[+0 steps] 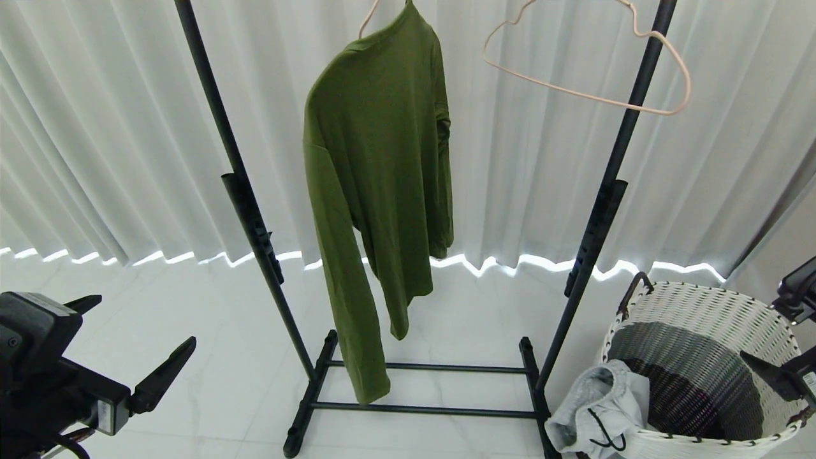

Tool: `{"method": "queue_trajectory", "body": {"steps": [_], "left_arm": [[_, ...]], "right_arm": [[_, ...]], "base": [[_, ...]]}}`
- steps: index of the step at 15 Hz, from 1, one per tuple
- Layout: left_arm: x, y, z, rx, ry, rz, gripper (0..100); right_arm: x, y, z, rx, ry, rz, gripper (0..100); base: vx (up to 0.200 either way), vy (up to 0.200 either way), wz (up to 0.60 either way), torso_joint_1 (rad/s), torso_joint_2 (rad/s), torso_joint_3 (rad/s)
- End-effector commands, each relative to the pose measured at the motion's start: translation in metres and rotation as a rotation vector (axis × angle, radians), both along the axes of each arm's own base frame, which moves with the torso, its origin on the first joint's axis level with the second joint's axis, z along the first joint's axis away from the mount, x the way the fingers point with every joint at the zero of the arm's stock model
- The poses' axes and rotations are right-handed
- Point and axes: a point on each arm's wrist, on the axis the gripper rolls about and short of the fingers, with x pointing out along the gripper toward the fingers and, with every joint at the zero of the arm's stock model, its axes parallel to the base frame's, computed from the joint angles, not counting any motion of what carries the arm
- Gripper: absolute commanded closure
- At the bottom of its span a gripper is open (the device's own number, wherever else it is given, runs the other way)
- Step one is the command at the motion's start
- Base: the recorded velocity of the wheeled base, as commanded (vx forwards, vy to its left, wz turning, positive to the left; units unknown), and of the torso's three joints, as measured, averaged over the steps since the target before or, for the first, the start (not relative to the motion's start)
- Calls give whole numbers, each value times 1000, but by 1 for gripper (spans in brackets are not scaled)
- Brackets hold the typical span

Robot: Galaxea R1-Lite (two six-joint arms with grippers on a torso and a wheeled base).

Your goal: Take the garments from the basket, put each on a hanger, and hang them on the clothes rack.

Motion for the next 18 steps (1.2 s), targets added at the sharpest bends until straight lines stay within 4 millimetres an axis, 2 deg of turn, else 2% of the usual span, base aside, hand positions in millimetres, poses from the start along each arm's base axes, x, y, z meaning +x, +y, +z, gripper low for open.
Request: {"method": "queue_trajectory", "body": {"steps": [1, 4, 8, 11, 15, 18], "left_arm": [[2, 0, 0, 0, 6, -5, 0], [2, 0, -2, 2, 17, -3, 0], [4, -1, -5, 1, 34, -6, 0], [4, -2, -4, 2, 31, -16, 0], [4, -2, -5, 14, 31, -19, 0], [3, -3, -7, 18, 38, -29, 0]], "right_arm": [[3, 2, -10, -10, 51, 12, 0], [10, 10, -32, 17, 155, 87, 0], [47, 33, -68, 108, 286, 157, 0], [64, 48, -95, 136, 380, 142, 0], [70, 72, -115, 188, 431, 154, 0], [74, 72, -125, 118, 416, 27, 0]], "base": [[200, 0, 0, 7, 2, -2], [67, 0, 0, 2, 2, 1], [0, 0, 0, 0, 0, 0], [0, 0, 0, 0, 0, 0], [0, 0, 0, 0, 0, 0], [0, 0, 0, 0, 0, 0]]}}
